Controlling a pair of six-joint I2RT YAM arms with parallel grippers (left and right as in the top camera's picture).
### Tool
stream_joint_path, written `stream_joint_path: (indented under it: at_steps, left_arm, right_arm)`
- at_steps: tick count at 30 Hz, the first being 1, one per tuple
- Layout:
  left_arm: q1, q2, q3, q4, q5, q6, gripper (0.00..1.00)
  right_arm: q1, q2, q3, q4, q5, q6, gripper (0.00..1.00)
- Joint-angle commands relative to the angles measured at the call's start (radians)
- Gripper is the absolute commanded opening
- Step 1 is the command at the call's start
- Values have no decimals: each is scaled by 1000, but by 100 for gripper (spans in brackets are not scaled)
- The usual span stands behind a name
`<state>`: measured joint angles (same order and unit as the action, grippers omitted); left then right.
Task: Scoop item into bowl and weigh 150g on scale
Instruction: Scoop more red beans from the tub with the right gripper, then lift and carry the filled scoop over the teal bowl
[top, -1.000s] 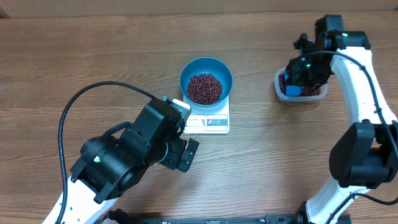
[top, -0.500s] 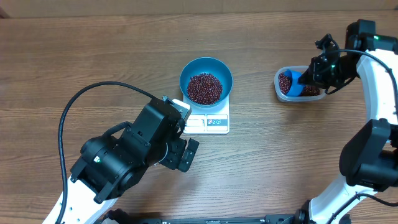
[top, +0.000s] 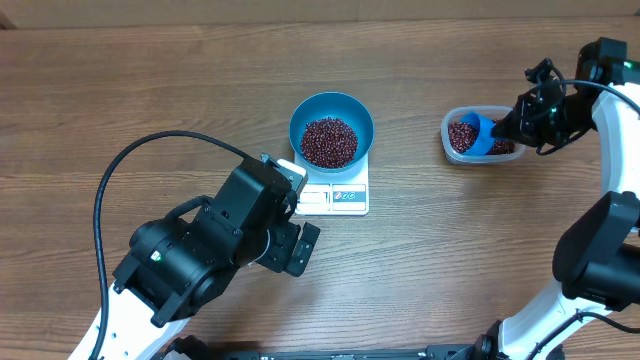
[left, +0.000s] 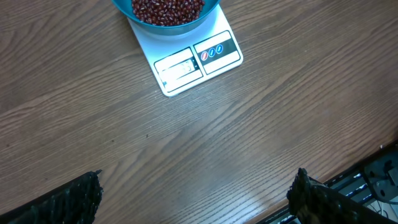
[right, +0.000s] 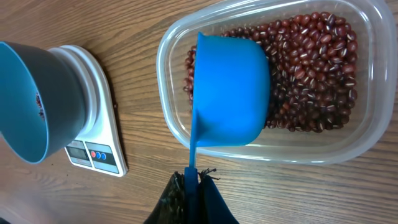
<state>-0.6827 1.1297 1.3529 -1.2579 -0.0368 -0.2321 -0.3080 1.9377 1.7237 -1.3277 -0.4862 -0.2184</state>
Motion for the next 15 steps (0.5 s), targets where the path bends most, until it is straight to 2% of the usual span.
stream_joint_path:
  at_steps: [1, 15]
  left_arm:
    - [2, -4, 12, 1, 4, 16, 100]
    - [2, -4, 13, 1, 3, 16, 99]
  right_arm:
    - [-14, -2, -2, -3, -63, -35, 4]
    - [-101, -1, -2, -21, -173, -119, 4]
